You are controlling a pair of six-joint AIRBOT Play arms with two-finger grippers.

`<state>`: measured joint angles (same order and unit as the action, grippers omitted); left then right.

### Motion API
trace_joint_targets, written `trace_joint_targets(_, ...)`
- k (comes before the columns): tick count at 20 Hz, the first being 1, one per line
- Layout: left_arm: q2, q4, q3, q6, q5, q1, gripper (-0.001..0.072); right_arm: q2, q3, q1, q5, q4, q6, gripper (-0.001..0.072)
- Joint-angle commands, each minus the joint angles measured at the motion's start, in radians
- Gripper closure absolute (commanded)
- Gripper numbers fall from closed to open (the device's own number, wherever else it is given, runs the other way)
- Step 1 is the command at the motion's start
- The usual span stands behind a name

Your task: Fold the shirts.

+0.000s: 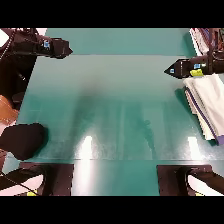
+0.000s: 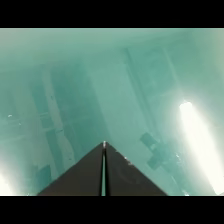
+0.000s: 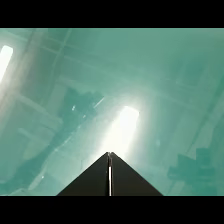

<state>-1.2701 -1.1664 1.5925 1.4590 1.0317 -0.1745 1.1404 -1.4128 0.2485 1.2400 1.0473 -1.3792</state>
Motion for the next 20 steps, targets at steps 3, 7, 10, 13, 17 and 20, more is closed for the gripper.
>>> trace_joint_targets(3,0.000,0.000,0.000,0.000,-0.003,0.000,0.0680,-0.003,-0.002,-0.002,-0.002,0.000,0.000,0.0693)
trace_joint_targets(7,0.000,0.000,0.000,0.000,-0.003,0.000,0.0680,-0.002,-0.002,-0.002,-0.003,0.000,0.000,0.0693)
trace_joint_targets(10,0.000,0.000,0.000,0.000,-0.003,0.000,0.0680,-0.003,-0.002,-0.002,-0.002,0.000,0.000,0.0693)
trace_joint_targets(13,0.000,0.027,0.000,0.006,-0.018,0.000,0.0680,-0.003,-0.002,-0.002,-0.001,-0.001,0.000,0.0693)
trace_joint_targets(17,0.048,-0.029,0.000,0.011,0.090,0.053,0.0681,-0.003,-0.002,-0.002,0.003,-0.002,0.000,0.0693)
trace_joint_targets(20,0.161,-0.240,-0.058,0.018,0.277,0.140,0.0681,-0.003,-0.002,-0.002,0.025,-0.001,0.000,0.0693)
